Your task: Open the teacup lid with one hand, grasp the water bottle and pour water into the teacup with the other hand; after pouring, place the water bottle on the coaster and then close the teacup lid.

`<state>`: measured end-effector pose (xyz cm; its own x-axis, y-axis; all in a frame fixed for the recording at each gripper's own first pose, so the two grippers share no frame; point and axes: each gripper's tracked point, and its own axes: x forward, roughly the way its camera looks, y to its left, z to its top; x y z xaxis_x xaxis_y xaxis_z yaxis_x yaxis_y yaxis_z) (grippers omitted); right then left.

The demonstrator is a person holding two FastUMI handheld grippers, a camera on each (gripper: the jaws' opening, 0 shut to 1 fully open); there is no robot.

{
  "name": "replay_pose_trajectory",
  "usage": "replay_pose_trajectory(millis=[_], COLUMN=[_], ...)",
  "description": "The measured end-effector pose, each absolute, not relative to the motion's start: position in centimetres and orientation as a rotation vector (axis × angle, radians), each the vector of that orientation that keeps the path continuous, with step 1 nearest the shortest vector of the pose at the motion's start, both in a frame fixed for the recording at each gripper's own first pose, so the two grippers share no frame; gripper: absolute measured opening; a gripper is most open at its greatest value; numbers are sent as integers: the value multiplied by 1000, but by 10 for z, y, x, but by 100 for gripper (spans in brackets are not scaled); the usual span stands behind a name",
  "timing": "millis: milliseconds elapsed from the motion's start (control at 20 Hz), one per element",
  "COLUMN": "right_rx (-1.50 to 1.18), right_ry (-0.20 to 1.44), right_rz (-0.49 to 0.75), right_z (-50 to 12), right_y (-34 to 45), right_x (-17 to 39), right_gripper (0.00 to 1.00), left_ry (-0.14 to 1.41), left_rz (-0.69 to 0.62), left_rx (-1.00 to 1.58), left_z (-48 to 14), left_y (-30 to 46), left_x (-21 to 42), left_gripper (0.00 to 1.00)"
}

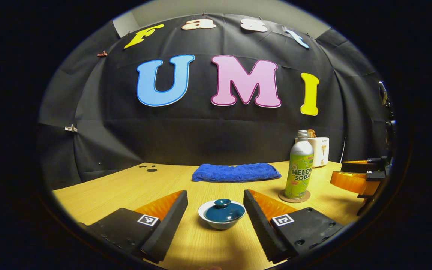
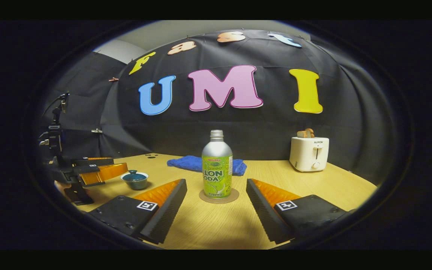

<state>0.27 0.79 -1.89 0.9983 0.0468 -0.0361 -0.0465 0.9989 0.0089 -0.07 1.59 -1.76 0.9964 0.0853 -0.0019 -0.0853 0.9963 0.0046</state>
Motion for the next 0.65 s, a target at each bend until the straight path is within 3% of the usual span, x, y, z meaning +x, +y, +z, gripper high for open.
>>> replay_pose_trajectory(millis=[650], right_rx=[8], right_ry=[35], right_rz=[62], right_z=[-19], right_y=[12], right_x=[3], right_gripper=[98], left_ry=[0], left_rz=[38], left_rx=[6], left_z=[-17], left_y=[7], left_x=[0], left_gripper=[94])
